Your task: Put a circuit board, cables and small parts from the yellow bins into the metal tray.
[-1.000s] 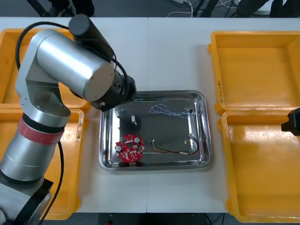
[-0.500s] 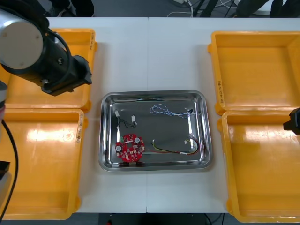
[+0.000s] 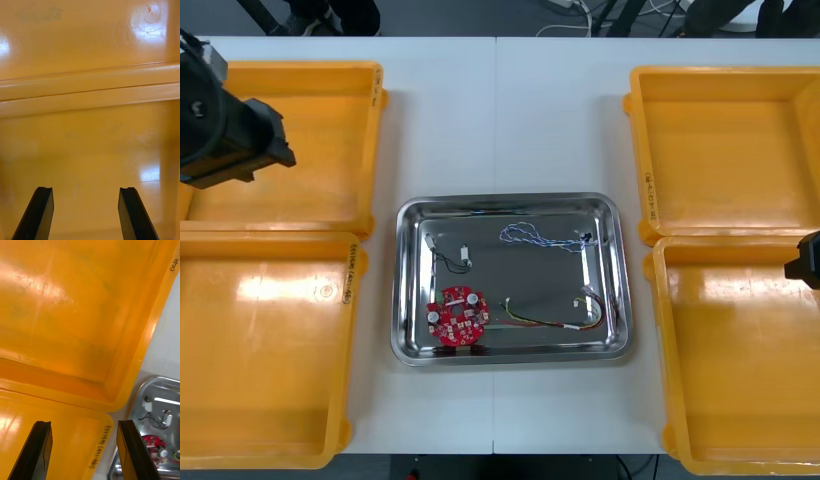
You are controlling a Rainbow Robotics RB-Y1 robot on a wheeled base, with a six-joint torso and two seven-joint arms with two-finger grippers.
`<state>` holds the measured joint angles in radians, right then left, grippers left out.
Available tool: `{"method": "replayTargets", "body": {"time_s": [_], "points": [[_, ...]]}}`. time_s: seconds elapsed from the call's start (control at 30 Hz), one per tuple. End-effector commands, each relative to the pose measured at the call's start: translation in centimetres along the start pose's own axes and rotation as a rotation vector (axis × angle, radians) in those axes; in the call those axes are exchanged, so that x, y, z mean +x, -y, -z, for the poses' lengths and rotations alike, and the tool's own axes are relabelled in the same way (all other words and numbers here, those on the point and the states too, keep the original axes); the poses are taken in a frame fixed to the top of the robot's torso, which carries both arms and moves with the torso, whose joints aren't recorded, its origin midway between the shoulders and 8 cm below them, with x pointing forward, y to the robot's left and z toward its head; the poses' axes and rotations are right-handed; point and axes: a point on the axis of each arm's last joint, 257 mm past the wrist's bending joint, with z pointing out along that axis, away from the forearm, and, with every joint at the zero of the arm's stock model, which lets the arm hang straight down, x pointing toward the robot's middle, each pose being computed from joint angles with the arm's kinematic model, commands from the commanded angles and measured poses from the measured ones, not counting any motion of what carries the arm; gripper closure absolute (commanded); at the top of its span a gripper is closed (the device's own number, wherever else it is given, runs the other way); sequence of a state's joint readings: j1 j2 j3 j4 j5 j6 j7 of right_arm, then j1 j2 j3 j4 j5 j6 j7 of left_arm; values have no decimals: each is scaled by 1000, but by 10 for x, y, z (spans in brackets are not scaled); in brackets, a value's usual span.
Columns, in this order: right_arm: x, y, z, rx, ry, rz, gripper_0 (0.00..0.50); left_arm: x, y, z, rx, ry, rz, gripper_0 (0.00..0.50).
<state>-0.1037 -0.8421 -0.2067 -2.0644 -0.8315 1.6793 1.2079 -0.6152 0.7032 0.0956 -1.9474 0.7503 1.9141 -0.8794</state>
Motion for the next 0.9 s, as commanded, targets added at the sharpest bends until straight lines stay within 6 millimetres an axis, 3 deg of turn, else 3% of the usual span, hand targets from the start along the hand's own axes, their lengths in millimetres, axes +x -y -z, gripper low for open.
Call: {"method": "replayTargets", "body": {"time_s": [0.03, 0.47, 0.9], "points": [[-8, 17, 15, 46, 35, 50, 0, -1, -47, 10, -41, 14, -106, 0], [-8, 17, 15, 47, 34, 50, 0, 31, -107, -1, -108, -63, -232, 0], [-8, 17, 15, 47, 34, 50, 0, 70, -129, -16, -119, -154, -287, 0]]}}
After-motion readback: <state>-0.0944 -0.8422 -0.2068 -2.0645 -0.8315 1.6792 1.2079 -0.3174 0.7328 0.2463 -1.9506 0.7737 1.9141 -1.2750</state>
